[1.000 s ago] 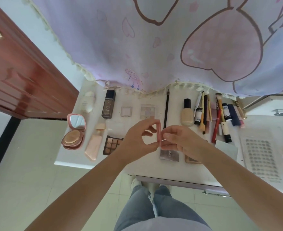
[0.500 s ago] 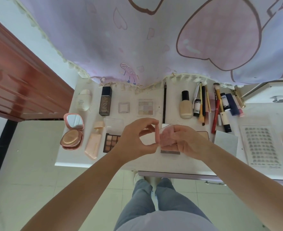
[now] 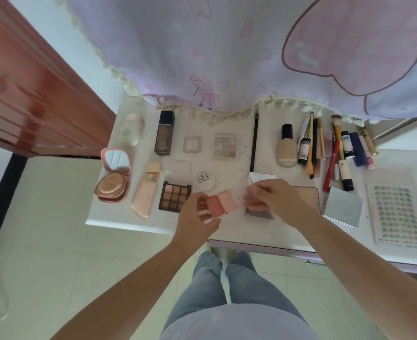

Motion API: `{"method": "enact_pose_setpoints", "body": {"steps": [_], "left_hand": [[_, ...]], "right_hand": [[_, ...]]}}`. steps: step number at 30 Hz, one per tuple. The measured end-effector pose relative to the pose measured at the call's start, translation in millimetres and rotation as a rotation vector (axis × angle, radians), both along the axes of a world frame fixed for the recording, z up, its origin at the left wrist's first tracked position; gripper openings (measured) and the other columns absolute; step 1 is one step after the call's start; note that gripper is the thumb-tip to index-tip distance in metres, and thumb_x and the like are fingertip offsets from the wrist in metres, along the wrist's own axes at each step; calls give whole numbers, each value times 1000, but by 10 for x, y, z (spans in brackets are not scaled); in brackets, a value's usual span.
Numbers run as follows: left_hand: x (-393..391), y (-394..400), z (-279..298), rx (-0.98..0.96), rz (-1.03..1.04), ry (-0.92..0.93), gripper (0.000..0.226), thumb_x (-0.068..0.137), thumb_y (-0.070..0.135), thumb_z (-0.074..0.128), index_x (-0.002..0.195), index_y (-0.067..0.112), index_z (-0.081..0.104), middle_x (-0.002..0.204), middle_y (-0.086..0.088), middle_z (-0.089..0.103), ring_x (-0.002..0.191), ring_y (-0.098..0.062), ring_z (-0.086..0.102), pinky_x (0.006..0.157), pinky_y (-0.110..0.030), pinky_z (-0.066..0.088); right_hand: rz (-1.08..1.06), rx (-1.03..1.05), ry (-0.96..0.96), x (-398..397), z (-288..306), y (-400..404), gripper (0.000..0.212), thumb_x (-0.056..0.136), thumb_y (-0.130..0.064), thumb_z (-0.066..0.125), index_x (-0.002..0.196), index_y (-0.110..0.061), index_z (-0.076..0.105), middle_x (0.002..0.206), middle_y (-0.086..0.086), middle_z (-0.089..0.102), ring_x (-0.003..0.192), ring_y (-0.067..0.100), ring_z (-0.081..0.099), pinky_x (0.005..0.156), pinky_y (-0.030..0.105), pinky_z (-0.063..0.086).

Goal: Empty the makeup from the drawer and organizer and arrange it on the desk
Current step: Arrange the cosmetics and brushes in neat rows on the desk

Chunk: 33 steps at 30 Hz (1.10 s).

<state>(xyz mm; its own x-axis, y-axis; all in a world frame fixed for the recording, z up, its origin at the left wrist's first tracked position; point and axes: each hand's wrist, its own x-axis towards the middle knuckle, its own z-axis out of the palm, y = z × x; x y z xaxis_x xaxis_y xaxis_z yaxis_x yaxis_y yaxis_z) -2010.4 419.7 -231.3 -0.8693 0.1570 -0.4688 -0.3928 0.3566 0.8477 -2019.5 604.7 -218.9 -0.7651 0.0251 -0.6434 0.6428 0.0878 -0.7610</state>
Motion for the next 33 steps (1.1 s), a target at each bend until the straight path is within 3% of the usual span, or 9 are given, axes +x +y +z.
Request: {"method": "enact_pose_setpoints", "body": {"steps": [3,6,8,11,13,19,25,30,33], "left_hand": [[110,39,-160,-167,-58,-72,43,76,1,67,114,9,48,84,7,53,77,-11,55,63,-11,47],[165,107,-253,-270,-85,-125,51,83,12,63,129,8,42,99,1,55,81,-13,54,69,-16,44],[170,152,-276,-340,-121,-125,48,86,17,59,130,8,41,111,-5,57,93,-19,56,79,-22,42],[145,197,-282,-421,-197,-67,39,90,18,52,126,7,43,114,-8,57,101,-24,56,85,-28,43],[119,214,-281,-469,-238,-42,36,92,18,49,125,6,43,117,-9,55,106,-24,54,88,-30,42],[76,247,-287,-590,-334,-28,31,95,20,43,121,5,45,122,-11,53,109,-26,54,88,-32,43],[34,216,-226,-684,-423,-9,25,96,20,39,112,3,48,117,-13,53,104,-29,55,81,-33,44],[31,169,-187,-760,-575,13,26,96,19,38,115,3,47,119,-12,51,107,-27,55,81,-31,44],[25,135,-170,-794,-596,18,26,95,20,39,114,4,47,119,-12,52,105,-27,56,78,-30,45]], "right_hand": [[180,238,53,-172,-59,-67,22,92,-8,48,102,6,62,89,13,65,77,21,62,64,14,53],[338,400,106,-329,-99,-99,23,93,-8,47,98,6,64,99,19,66,87,26,65,79,27,56],[454,502,139,-413,-108,-92,25,92,-10,47,94,7,65,97,19,68,92,29,65,91,38,50],[596,581,163,-517,-92,-81,27,93,-12,46,94,5,67,95,15,70,87,22,65,92,31,47],[660,595,164,-585,-71,-79,27,93,-13,46,97,4,67,97,13,70,85,18,64,87,25,46],[672,536,124,-691,-64,-90,26,93,-11,48,110,2,62,105,16,67,95,26,65,85,27,50],[668,482,101,-625,-88,-96,24,92,-11,50,106,2,64,101,19,68,84,24,65,81,28,53],[651,456,85,-559,-80,-107,25,92,-15,51,106,0,64,102,17,68,93,26,65,91,32,50],[610,483,112,-506,-40,-71,26,91,-22,52,108,-6,64,105,4,65,94,15,59,91,25,44]]}}
